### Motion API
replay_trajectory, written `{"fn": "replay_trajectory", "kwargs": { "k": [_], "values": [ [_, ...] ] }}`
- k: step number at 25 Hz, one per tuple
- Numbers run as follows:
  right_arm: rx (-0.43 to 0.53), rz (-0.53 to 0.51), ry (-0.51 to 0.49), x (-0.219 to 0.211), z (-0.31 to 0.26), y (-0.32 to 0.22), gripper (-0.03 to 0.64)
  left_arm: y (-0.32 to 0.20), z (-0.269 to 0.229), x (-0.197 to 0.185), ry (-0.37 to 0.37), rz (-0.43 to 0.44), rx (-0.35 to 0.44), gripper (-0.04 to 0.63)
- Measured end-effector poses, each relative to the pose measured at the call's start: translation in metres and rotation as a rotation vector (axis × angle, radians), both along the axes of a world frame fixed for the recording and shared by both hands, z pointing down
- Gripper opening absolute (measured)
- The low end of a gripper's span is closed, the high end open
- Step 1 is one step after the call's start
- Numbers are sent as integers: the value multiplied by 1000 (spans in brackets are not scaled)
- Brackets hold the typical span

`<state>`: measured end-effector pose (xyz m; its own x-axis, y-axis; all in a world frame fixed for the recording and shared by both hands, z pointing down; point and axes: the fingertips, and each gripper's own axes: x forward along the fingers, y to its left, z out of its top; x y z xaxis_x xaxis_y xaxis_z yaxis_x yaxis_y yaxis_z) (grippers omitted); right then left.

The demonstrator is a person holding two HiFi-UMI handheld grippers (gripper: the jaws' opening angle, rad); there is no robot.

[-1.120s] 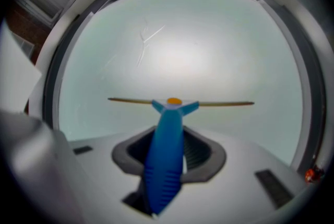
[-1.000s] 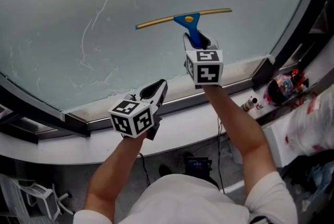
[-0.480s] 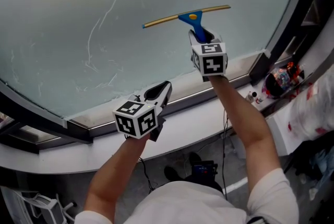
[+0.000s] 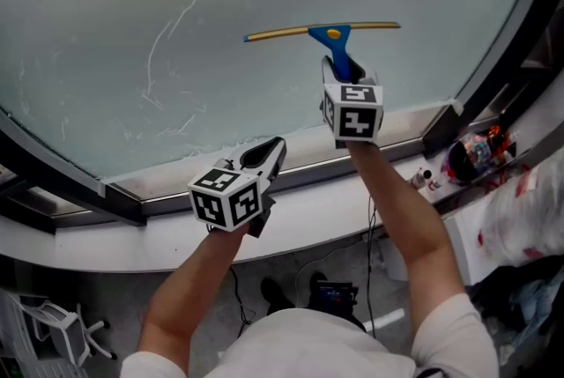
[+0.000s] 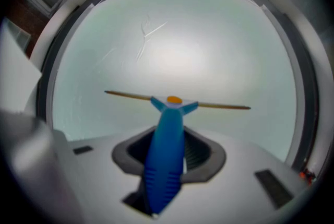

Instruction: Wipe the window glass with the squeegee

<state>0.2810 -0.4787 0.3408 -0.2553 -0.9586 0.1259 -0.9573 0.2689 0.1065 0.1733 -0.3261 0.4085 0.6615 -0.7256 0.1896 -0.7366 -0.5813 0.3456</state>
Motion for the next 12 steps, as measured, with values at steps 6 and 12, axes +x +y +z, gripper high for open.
{"fn": "replay_trajectory", "kwargs": {
  "k": [6,12],
  "values": [
    [8,-20,-14,-1,1,0,146,0,7,6,-4,-30,-15,34],
    [11,-30,-17,-2,4,0,146,4,13,9,-6,-44,-25,34]
  ]
}}
